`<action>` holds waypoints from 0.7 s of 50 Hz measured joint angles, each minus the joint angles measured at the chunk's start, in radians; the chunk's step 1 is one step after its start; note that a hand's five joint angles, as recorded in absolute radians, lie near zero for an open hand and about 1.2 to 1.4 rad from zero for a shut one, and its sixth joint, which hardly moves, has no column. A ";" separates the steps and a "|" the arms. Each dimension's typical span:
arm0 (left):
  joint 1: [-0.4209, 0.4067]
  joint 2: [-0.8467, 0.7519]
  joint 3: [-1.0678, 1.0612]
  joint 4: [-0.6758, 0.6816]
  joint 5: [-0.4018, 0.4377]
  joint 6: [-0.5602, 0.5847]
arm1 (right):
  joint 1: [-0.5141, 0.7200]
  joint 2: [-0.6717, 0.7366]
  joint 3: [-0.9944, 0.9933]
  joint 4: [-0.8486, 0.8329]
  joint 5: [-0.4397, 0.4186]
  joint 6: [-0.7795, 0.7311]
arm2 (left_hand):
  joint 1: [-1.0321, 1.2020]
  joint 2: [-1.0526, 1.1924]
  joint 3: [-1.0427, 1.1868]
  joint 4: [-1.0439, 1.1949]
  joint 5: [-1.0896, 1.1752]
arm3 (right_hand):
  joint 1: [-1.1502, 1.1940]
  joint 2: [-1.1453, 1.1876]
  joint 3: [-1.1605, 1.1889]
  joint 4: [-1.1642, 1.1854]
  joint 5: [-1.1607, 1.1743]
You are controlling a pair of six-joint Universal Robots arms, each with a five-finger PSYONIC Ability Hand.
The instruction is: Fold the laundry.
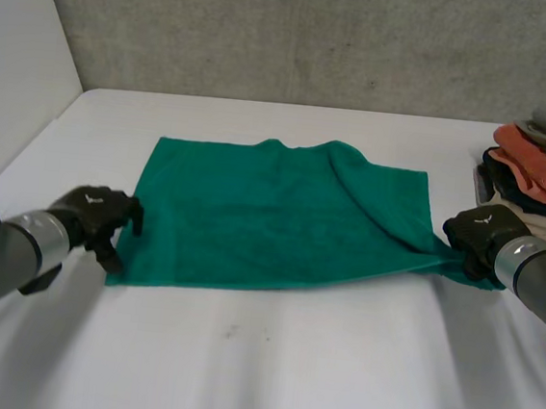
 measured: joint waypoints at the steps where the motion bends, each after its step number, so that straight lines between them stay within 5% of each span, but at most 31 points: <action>1: -0.013 0.001 -0.029 0.028 -0.004 0.004 | 0.000 0.000 0.001 -0.001 0.000 0.003 | 0.000 0.001 0.001 0.002 0.002 | 0.000 0.000 0.000 0.000 0.000; 13: -0.058 -0.006 -0.152 0.256 -0.080 0.073 | -0.001 0.001 0.006 -0.006 -0.009 0.008 | -0.009 -0.009 -0.008 -0.011 -0.014 | 0.000 0.000 0.000 0.000 0.000; 35: -0.065 -0.086 -0.109 0.269 -0.095 0.118 | -0.001 0.003 0.020 -0.023 -0.020 0.006 | -0.052 -0.055 -0.049 -0.061 -0.064 | 0.000 0.000 0.000 0.000 -0.002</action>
